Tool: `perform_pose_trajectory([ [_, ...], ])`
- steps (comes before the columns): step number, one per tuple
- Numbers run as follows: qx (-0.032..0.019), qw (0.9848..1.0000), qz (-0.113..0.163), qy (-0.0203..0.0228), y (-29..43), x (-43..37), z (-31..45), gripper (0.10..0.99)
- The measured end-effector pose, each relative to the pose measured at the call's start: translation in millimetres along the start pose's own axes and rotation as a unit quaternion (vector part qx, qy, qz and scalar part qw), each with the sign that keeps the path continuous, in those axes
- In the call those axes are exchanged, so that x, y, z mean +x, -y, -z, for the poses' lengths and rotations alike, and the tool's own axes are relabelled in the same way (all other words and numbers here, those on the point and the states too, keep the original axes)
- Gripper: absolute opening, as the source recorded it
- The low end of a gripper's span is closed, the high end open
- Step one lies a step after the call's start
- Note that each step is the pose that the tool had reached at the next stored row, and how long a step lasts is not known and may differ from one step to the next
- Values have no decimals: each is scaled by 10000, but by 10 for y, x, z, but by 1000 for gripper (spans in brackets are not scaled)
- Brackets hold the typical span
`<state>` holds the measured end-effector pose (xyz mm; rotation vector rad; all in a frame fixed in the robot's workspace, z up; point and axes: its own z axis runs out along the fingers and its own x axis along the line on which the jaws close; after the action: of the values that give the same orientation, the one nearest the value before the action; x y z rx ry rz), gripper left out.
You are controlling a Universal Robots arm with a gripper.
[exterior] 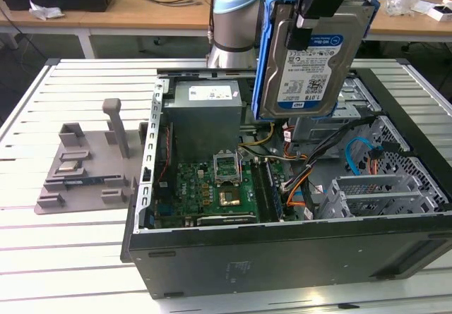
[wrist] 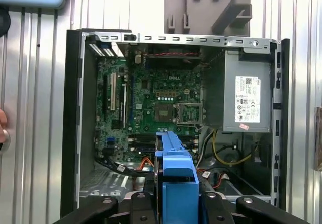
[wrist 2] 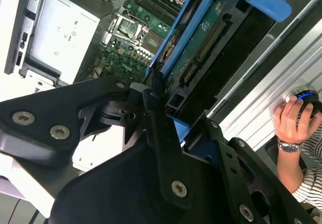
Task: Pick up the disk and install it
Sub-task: 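Pick up the disk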
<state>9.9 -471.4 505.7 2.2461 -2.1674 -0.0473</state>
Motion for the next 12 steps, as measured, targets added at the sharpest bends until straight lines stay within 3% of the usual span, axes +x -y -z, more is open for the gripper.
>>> perform_pose_trajectory([
  [12,0,10000,0,0,-10,279,-1,369],
])
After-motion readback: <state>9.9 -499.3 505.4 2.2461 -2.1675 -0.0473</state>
